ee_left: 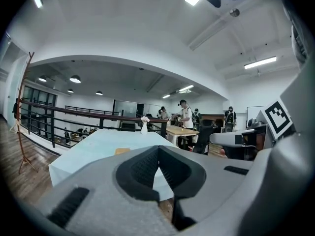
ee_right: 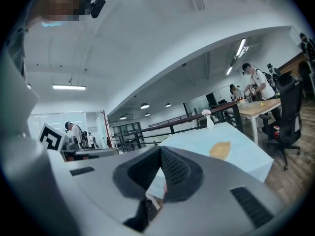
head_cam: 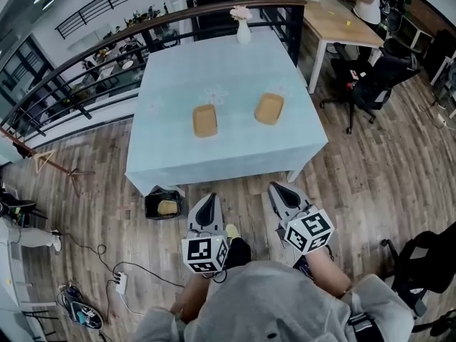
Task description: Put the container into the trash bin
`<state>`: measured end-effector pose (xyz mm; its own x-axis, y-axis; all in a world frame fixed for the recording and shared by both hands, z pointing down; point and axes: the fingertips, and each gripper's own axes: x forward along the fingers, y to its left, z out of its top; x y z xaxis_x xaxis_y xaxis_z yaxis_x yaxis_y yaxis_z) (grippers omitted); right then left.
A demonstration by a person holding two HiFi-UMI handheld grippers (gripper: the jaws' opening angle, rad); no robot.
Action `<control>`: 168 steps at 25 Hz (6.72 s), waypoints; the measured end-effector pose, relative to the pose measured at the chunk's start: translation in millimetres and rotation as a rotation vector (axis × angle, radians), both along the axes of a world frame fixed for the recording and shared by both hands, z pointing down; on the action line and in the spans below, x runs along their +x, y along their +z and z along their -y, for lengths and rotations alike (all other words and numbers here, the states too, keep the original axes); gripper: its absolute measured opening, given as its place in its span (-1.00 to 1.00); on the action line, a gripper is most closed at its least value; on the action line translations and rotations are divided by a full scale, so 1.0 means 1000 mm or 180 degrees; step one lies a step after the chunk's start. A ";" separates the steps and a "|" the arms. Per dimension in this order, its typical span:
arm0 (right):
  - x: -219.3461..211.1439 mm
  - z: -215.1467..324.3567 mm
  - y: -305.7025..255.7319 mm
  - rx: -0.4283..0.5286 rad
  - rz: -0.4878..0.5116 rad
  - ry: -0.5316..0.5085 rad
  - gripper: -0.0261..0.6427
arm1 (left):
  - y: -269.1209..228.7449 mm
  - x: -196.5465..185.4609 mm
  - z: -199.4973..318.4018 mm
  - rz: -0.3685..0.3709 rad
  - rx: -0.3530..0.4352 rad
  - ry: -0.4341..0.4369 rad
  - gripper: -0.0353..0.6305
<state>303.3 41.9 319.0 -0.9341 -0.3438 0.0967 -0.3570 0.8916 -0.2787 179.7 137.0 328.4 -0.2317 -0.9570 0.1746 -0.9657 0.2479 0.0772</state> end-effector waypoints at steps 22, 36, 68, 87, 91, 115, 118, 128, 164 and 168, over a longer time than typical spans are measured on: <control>-0.144 0.059 -0.002 0.0103 -0.0208 0.0038 -0.84 | 0.004 -0.142 0.067 -0.0083 -0.0069 0.0144 -0.84; -0.183 0.079 -0.002 0.0224 -0.0336 0.0149 -0.84 | 0.012 -0.186 0.094 -0.0144 -0.0073 0.0280 -0.84; -0.205 0.248 0.019 0.0107 -0.0432 0.0208 -0.84 | 0.028 -0.237 0.247 -0.0080 -0.0392 0.0297 -0.83; -0.222 0.294 0.045 -0.0120 -0.0513 -0.0102 -0.84 | 0.147 -0.221 0.276 -0.0086 -0.1660 0.0831 -0.61; -0.225 0.310 0.051 -0.0202 -0.0512 -0.0193 -0.84 | 0.173 -0.214 0.283 -0.0146 -0.1923 0.0859 -0.56; -0.219 0.341 0.070 -0.0348 -0.0509 -0.0372 -0.84 | 0.263 -0.215 0.278 -0.0132 -0.2844 0.0666 -0.60; -0.219 0.345 0.072 -0.0387 -0.0506 -0.0381 -0.84 | 0.265 -0.216 0.281 -0.0073 -0.2894 0.0648 -0.68; -0.226 0.337 0.073 -0.0381 -0.0487 -0.0423 -0.84 | 0.253 -0.223 0.290 0.0103 -0.2691 0.0538 -0.79; -0.391 0.199 0.051 0.0060 -0.0699 -0.1110 -0.84 | 0.225 -0.368 0.108 -0.0371 -0.2304 -0.0465 -0.79; -0.423 0.162 0.056 0.0054 -0.0745 -0.1289 -0.84 | 0.231 -0.392 0.067 -0.0472 -0.2307 -0.0638 -0.79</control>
